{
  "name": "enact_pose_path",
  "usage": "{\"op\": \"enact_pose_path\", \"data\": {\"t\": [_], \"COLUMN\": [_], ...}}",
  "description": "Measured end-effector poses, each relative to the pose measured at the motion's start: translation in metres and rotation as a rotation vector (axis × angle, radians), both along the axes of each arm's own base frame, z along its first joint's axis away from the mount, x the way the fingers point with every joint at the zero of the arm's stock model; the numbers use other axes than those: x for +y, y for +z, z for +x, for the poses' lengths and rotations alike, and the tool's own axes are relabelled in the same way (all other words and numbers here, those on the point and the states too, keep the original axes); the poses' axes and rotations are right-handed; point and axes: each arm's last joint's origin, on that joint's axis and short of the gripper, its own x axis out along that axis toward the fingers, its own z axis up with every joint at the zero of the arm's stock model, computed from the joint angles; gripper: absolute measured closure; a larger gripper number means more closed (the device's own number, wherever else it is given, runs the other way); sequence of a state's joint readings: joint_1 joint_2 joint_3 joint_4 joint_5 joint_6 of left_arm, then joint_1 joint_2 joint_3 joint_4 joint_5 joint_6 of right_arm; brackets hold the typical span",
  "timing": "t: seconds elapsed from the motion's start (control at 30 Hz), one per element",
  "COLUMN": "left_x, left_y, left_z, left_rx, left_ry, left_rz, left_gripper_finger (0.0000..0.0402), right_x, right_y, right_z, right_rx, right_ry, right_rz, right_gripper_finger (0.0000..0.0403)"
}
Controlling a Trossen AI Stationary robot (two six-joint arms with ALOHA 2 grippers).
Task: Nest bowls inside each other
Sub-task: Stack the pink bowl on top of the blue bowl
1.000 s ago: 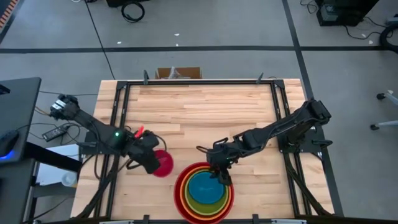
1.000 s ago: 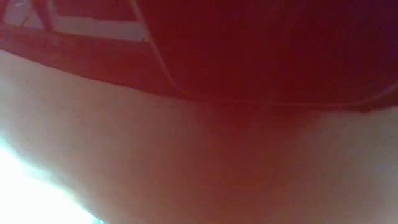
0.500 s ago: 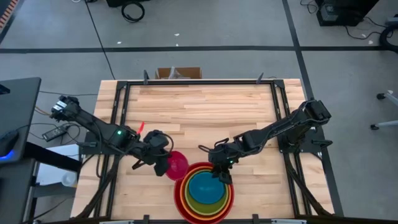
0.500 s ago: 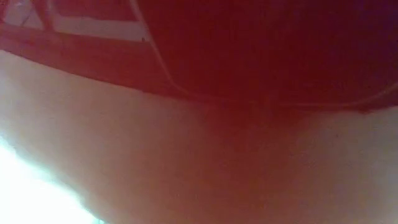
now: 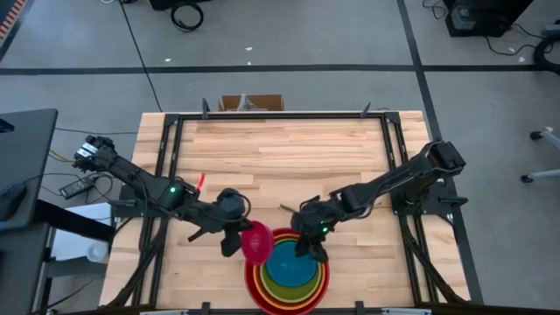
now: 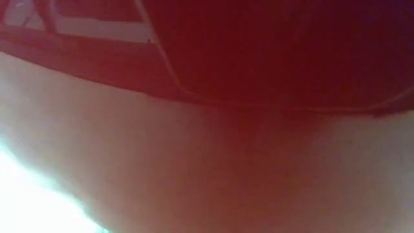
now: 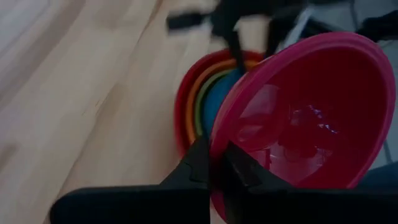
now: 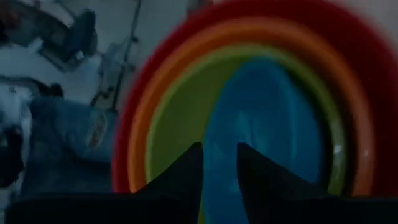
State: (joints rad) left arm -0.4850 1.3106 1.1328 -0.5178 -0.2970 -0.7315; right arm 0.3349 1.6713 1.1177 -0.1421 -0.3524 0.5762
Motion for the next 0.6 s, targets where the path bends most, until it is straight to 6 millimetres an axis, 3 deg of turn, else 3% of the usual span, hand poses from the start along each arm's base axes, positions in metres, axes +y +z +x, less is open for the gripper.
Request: {"op": "enact_pose_path", "data": {"t": [0.17,0.6], "left_x": [0.002,0.005], "left_y": [0.003,-0.004], "left_z": [0.003,0.012], "left_rx": [-0.036,-0.016], "left_ry": [-0.027,-0.005], "left_rz": [0.036,0.047], "left_gripper_finger": [0.0391,0.039], "right_x": [0.001,-0.02], "right_y": [-0.019,-0.022], "right_z": [0.005,0.01], "right_rx": [0.085,0.194], "right_ry": [-0.021,-0.134], "right_rz": [0.008,0.083], "right_gripper_finger": [0.0322,0.033]}}
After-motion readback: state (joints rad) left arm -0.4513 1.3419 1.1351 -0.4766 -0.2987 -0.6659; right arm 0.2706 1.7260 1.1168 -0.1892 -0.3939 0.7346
